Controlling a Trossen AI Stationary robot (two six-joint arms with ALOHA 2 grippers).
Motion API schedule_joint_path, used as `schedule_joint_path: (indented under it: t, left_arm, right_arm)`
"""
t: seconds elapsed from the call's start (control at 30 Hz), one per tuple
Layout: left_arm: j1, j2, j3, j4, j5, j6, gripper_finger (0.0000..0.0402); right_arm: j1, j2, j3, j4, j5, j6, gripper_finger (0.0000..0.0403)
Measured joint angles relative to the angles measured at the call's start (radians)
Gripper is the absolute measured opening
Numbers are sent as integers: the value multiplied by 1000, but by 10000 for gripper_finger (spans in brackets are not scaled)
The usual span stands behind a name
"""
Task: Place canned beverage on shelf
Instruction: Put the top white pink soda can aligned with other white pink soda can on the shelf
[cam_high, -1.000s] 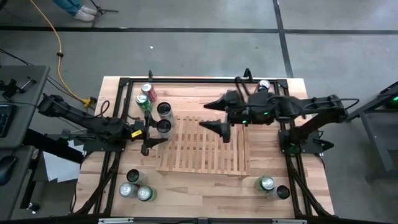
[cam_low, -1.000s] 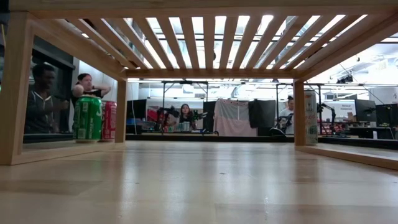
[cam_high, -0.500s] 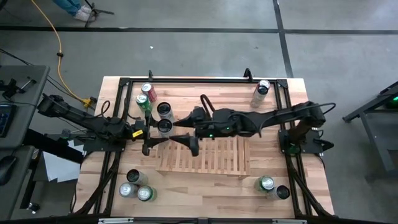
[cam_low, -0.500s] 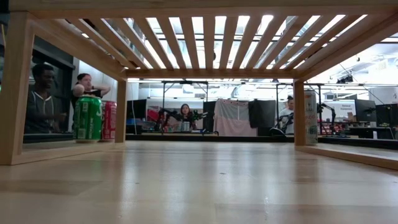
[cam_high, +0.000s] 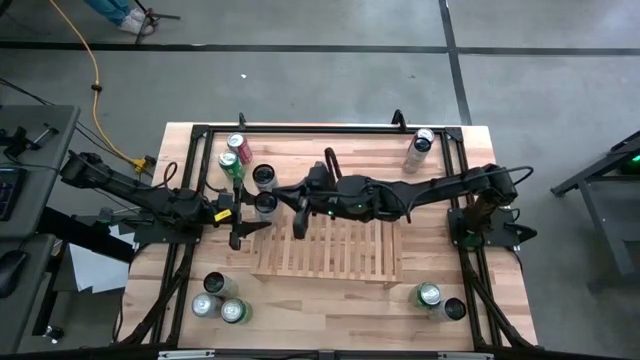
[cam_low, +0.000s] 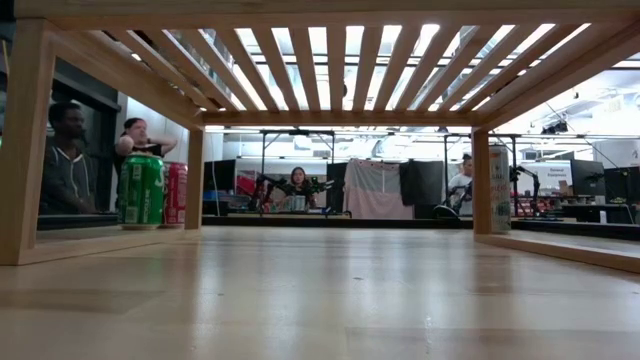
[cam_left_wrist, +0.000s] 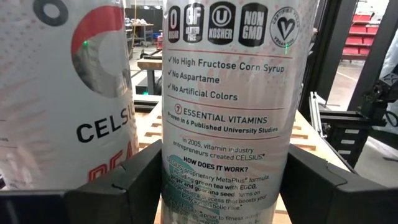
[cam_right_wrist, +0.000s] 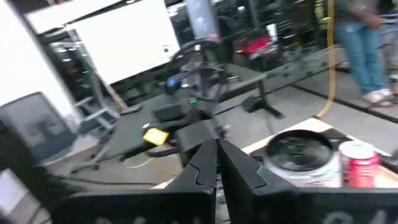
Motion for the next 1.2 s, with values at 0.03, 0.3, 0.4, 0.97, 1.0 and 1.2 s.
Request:
schedule_joint_path:
  t: [0.03,0.3,0.4,0.97,1.0,1.2]
  left_arm:
    - [0,0,0,0,0,-2,246]
    - [0,0,1,-9,-34,-2,246]
    - [0,1,2,-16,-34,-4,246]
    - [0,2,3,-24,-34,-26,247]
    - [0,2,3,-24,-34,-26,247]
    - [0,2,2,-23,-34,-24,247]
  right_arm:
    - [-2,0,0,-10,5,-1,3]
    - [11,45,19,-50,12,-28,0]
    - [23,93,135,-172,20,-85,0]
    - [8,256,538,-609,32,-148,0]
    - [7,258,538,-610,26,-141,0]
    - [6,279,531,-627,36,-122,0]
